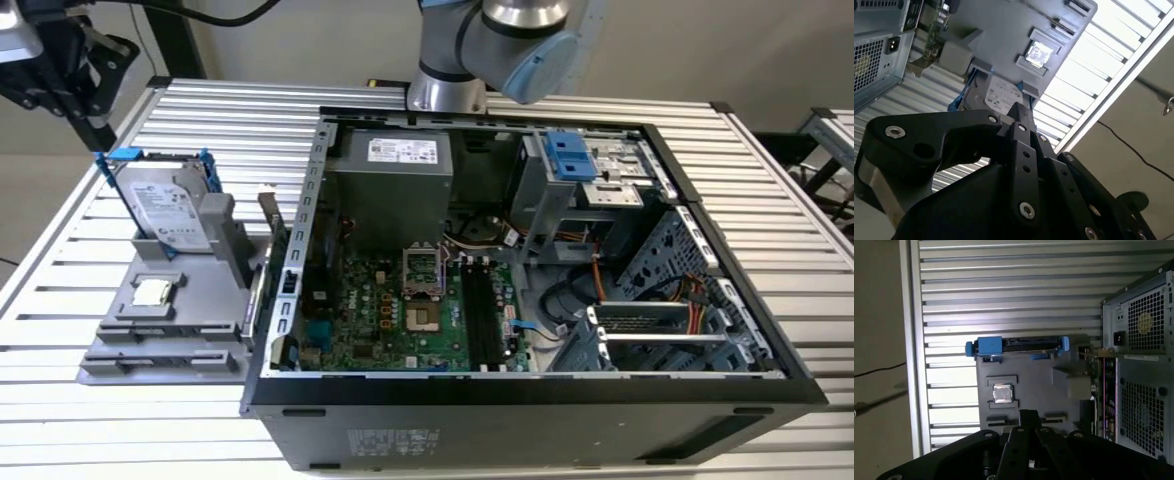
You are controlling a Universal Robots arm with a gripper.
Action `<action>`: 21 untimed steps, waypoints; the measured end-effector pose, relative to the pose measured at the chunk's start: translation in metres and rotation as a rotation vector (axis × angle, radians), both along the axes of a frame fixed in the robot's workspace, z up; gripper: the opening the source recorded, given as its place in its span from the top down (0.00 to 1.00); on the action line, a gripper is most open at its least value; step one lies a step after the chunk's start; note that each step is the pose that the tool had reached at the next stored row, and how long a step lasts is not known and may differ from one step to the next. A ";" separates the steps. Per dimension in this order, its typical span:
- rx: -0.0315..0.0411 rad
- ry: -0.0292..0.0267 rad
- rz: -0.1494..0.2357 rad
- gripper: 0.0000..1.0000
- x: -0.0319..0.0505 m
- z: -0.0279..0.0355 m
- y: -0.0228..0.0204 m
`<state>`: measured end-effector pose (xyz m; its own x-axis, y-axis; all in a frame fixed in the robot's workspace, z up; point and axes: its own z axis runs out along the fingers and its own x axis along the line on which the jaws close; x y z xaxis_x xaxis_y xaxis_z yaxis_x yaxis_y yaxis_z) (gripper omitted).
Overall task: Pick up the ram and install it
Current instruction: 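Reach for the ram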
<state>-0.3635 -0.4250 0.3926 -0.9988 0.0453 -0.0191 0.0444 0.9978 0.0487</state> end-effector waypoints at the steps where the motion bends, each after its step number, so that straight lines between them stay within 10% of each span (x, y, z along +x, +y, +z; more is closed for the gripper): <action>1: 0.0001 -0.0002 0.007 1.00 -0.0001 -0.0001 -0.0003; 7: 0.0000 0.0000 0.010 1.00 -0.0002 -0.0003 -0.0031; 21: 0.0001 -0.0002 0.010 1.00 -0.0014 -0.0012 -0.0261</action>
